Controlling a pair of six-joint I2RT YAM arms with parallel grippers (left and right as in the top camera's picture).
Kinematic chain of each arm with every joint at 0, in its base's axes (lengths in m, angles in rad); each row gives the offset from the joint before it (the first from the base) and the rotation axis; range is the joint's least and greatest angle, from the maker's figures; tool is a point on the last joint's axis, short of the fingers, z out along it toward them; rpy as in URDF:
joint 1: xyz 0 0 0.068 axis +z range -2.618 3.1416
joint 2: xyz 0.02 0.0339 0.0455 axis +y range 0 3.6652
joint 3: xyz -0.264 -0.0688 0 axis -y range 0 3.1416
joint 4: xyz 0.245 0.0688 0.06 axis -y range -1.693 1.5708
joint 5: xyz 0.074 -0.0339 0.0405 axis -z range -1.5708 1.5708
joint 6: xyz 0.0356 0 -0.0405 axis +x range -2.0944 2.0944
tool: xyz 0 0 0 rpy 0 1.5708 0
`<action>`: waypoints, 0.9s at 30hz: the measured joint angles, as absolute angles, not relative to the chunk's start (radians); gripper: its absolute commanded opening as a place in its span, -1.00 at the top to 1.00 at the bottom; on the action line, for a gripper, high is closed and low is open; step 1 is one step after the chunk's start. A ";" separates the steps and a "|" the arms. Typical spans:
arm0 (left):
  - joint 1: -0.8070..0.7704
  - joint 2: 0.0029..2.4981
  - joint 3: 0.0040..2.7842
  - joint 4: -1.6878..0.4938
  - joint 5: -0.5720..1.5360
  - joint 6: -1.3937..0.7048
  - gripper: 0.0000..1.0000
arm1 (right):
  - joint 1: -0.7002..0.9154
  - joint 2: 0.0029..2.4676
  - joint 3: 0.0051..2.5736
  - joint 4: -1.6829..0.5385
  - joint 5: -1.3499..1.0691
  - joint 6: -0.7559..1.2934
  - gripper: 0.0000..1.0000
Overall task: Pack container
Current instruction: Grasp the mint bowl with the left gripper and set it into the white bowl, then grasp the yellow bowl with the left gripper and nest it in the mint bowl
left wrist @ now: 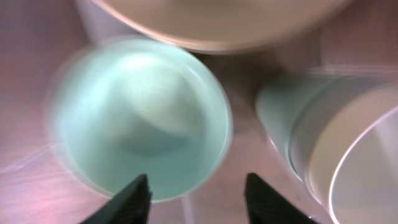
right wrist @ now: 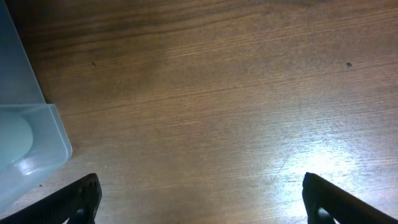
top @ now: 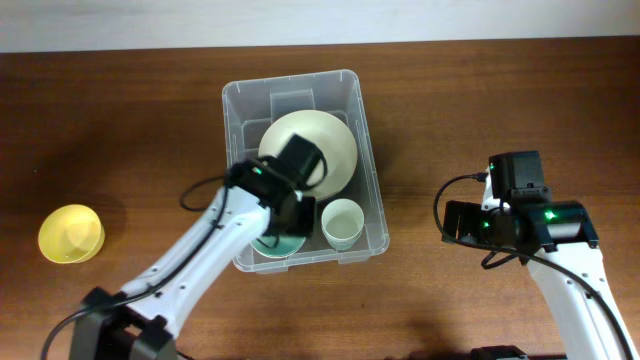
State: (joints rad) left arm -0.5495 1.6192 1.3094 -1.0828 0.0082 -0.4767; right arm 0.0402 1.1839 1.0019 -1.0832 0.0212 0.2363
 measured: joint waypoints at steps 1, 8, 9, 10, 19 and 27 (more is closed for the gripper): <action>-0.538 1.615 1.333 -1.103 -0.014 -0.479 -0.41 | 0.040 1.184 1.002 -1.084 0.021 0.236 -0.97; -0.292 1.432 1.457 -1.134 -0.246 -0.477 -0.58 | 0.040 1.184 1.002 -1.085 0.021 0.236 -0.98; -0.223 1.409 1.461 -1.137 -0.270 -0.476 -0.58 | 0.040 1.184 1.002 -1.085 0.021 0.236 -0.97; -0.146 1.396 1.463 -1.138 -0.287 -0.476 -0.58 | 0.040 1.184 1.002 -1.084 0.021 0.236 -0.98; 0.336 1.619 1.424 -1.061 -0.284 -0.437 -0.58 | 0.040 1.184 1.002 -1.085 0.021 0.236 -0.98; 0.486 1.928 1.409 -0.995 -0.199 -0.400 -0.40 | 0.040 1.184 1.002 -1.087 0.021 0.236 -0.98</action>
State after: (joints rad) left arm 0.4858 1.9282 1.4086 -0.9955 -0.1989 -0.4004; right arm 0.0402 1.1839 1.0019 -1.0866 0.0208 0.2356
